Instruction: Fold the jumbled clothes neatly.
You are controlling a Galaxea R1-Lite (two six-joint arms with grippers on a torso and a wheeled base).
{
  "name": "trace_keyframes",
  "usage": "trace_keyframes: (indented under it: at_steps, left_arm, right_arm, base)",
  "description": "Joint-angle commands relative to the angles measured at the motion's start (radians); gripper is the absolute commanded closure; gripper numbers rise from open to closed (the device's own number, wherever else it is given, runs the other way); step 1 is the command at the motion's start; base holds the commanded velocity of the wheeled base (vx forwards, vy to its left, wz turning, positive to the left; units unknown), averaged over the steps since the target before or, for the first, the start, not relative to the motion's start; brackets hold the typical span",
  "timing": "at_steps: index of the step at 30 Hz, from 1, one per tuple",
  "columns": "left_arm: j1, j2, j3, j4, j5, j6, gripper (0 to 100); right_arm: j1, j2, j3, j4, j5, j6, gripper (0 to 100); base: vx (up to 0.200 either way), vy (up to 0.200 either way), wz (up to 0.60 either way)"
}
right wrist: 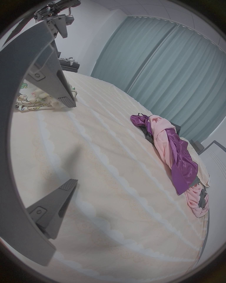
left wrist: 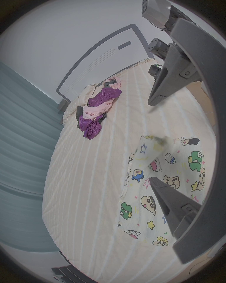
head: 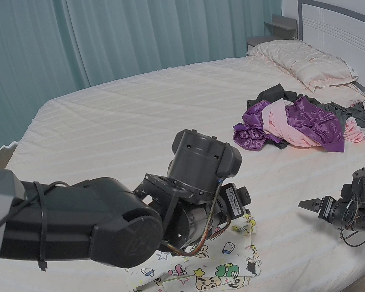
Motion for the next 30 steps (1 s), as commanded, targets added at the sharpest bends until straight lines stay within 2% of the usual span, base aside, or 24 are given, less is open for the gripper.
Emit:
trace_keyframes:
  at_steps: [1, 7, 18, 21, 25, 30]
  left_arm:
    - [0.0, -0.005, -0.002, -0.006, 0.003, 0.001, 0]
    - [0.003, -0.042, 0.02, 0.0, 0.035, -0.005, 0]
    - [0.049, -0.215, 0.36, -0.018, 0.036, -0.16, 0]
    - [0.061, -0.249, 0.518, -0.121, 0.036, -0.187, 0]
    - [0.087, -0.263, 0.643, -0.288, 0.038, -0.187, 0]
    - [0.107, -0.303, 0.698, -0.3, 0.036, -0.189, 0]
  right_arm:
    - [0.002, 0.001, 0.0, -0.001, 0.0, 0.0, 0]
    - [0.006, 0.0, 0.002, -0.001, 0.001, 0.0, 0]
    - [0.065, -0.012, 0.008, -0.001, 0.003, 0.008, 0]
    - [0.098, -0.016, 0.012, -0.002, 0.003, 0.009, 0]
    - [0.131, -0.012, 0.012, -0.002, 0.003, 0.011, 0]
    - [0.146, -0.011, 0.014, -0.002, 0.004, 0.012, 0]
  base:
    - [0.0, 0.0, 0.0]
    - [0.0, 0.0, 0.0]
    - [0.0, 0.0, 0.0]
    - [0.0, 0.0, 0.0]
    - [-0.2, 0.0, 0.0]
    - [-0.2, 0.0, 0.0]
